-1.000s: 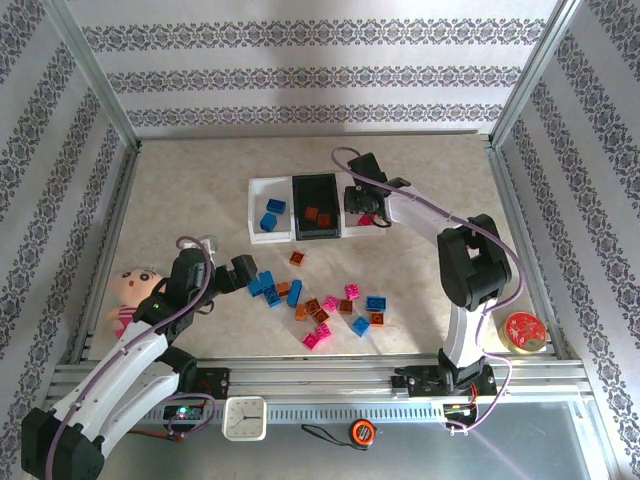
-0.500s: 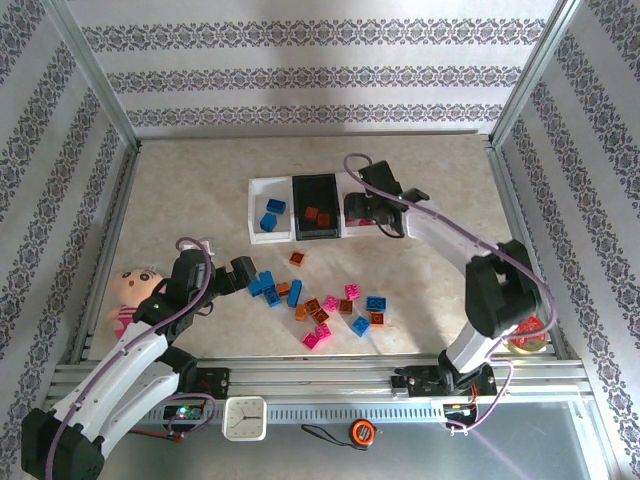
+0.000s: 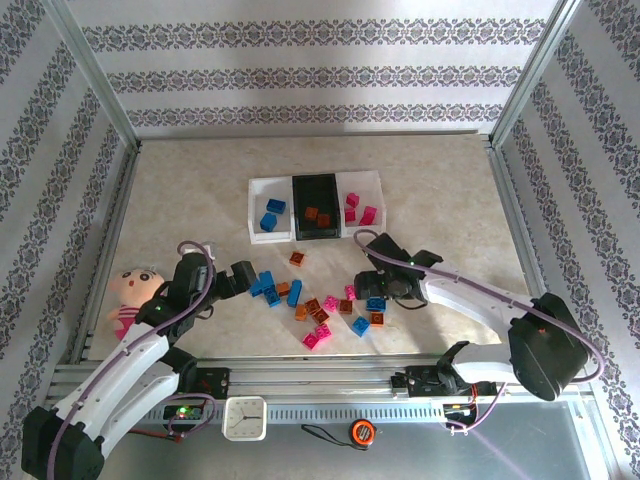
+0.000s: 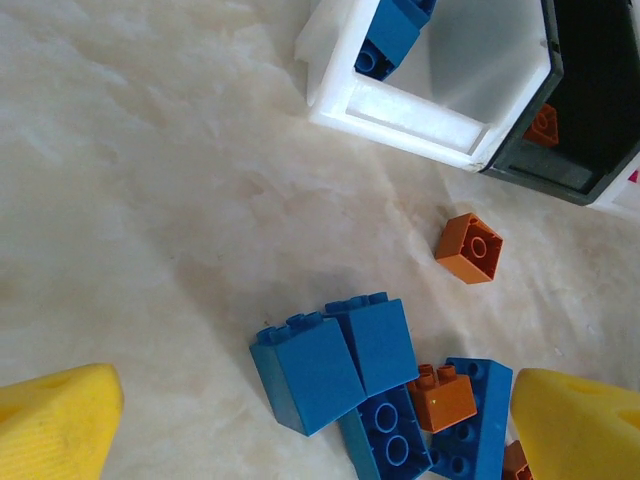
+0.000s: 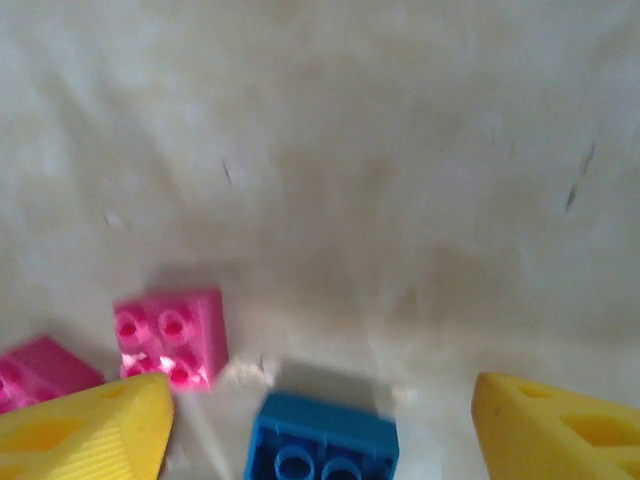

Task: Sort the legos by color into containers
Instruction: Pick up the lego from the bottom-center of the table.

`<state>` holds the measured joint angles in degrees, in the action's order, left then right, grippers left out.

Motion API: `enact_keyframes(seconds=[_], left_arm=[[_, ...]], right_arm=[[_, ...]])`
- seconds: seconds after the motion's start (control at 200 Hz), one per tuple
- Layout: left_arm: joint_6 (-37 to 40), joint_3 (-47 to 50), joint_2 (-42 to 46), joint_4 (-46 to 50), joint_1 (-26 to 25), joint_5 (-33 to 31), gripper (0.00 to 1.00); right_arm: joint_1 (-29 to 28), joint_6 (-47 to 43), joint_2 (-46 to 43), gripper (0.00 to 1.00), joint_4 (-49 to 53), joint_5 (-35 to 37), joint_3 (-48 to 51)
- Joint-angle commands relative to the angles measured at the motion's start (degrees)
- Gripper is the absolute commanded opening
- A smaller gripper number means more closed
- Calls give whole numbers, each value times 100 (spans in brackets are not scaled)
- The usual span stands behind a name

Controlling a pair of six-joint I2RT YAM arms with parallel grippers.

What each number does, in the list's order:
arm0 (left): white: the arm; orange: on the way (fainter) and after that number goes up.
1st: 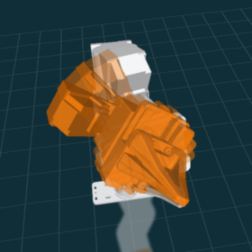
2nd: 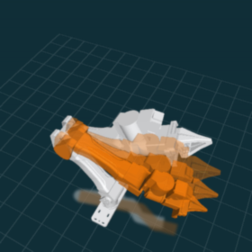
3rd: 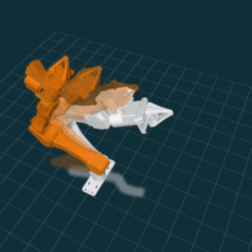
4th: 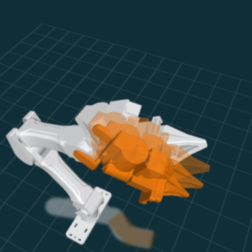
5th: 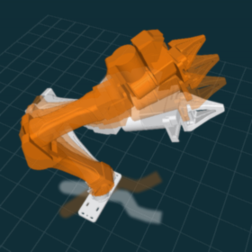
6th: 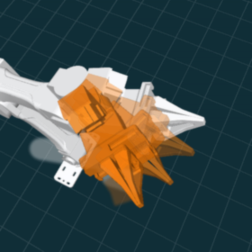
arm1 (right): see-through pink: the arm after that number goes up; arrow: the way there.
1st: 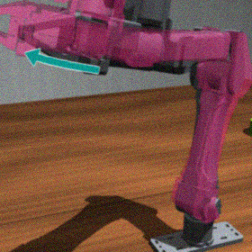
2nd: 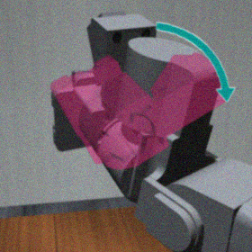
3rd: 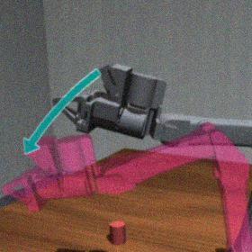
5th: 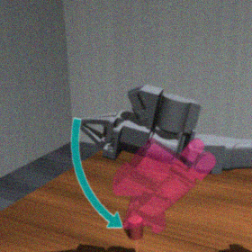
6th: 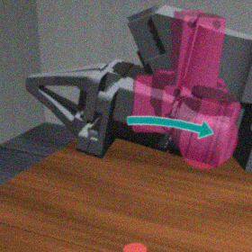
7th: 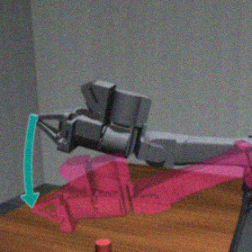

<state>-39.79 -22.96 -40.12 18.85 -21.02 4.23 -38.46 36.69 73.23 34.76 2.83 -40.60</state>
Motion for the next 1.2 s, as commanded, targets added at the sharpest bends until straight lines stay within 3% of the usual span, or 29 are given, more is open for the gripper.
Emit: enact_keyframes(seconds=[0.0,0.22,0.405,0.764,1.004,1.194], left_arm=[[-70,99,57,-188,-37,-50,99],[-38,115,57,-158,-31,-56,99],[-52,147,68,-119,-32,-62,99],[-64,77,99,-33,-26,-71,99],[-72,24,244,83,-31,-140,99],[-82,-11,367,209,-28,-194,99]], right_arm=[[-125,626,-57,87,33,-147,215],[-258,787,418,85,-221,-126,184],[-259,717,652,76,-408,-117,140],[-230,427,476,42,-281,-11,8],[-229,-383,-56,36,130,84,-1076],[-336,-974,826,36,-261,-125,-2433]])
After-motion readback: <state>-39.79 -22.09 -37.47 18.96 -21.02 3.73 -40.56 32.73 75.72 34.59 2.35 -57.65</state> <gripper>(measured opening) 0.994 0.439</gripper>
